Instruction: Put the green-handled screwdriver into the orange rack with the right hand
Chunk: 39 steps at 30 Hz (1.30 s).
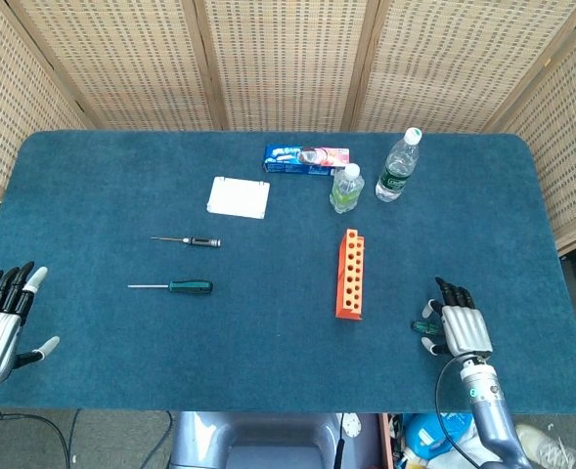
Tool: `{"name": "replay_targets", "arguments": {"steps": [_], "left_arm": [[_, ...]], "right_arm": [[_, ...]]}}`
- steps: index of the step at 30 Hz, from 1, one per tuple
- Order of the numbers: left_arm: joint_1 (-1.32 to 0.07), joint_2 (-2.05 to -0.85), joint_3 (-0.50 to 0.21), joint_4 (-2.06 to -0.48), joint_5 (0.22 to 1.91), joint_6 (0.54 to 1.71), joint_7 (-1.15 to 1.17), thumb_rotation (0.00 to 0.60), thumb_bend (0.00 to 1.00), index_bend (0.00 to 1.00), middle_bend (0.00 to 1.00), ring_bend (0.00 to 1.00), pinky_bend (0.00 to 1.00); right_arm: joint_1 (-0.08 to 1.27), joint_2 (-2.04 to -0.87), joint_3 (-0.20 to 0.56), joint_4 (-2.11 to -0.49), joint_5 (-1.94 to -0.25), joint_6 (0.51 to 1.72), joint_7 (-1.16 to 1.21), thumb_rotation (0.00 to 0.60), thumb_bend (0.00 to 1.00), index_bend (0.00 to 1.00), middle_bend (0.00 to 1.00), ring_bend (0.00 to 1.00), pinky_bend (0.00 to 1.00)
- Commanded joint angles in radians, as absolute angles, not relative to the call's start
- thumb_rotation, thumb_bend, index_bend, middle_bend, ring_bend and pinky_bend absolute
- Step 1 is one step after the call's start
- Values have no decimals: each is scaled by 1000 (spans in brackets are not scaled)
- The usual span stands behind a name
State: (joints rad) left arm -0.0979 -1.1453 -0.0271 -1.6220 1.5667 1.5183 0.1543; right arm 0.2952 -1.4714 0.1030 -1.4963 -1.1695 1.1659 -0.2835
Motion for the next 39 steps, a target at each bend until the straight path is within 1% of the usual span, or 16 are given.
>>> {"name": "replay_targets", "arguments": {"steps": [1, 14, 29, 32, 36, 39], "left_arm": [[-98, -1146, -26, -1622, 1568, 1517, 155, 600, 0, 0, 0, 0, 0], [-102, -1150, -23, -1619, 1573, 1513, 160, 600, 0, 0, 0, 0, 0], [-102, -1150, -21, -1618, 1578, 1516, 157, 600, 0, 0, 0, 0, 0], [-102, -1150, -20, -1619, 1580, 1516, 158, 600, 0, 0, 0, 0, 0], [-102, -1151, -19, -1621, 1584, 1519, 160, 600, 0, 0, 0, 0, 0], [-102, -1150, -18, -1621, 1586, 1519, 160, 600, 0, 0, 0, 0, 0]], "right_arm": [[299, -1484, 106, -1490, -1166, 1167, -288, 600, 207, 434, 0, 0, 0], [307, -1511, 112, -1437, -1135, 1136, -272, 600, 207, 435, 0, 0, 0], [314, -1536, 110, -1384, -1123, 1109, -257, 600, 206, 464, 0, 0, 0], [316, -1542, 109, -1375, -1125, 1109, -256, 600, 207, 492, 0, 0, 0], [314, -1552, 109, -1365, -1138, 1124, -254, 600, 207, 567, 19, 0, 0], [312, -1556, 108, -1362, -1146, 1131, -251, 600, 207, 582, 33, 0, 0]]}}
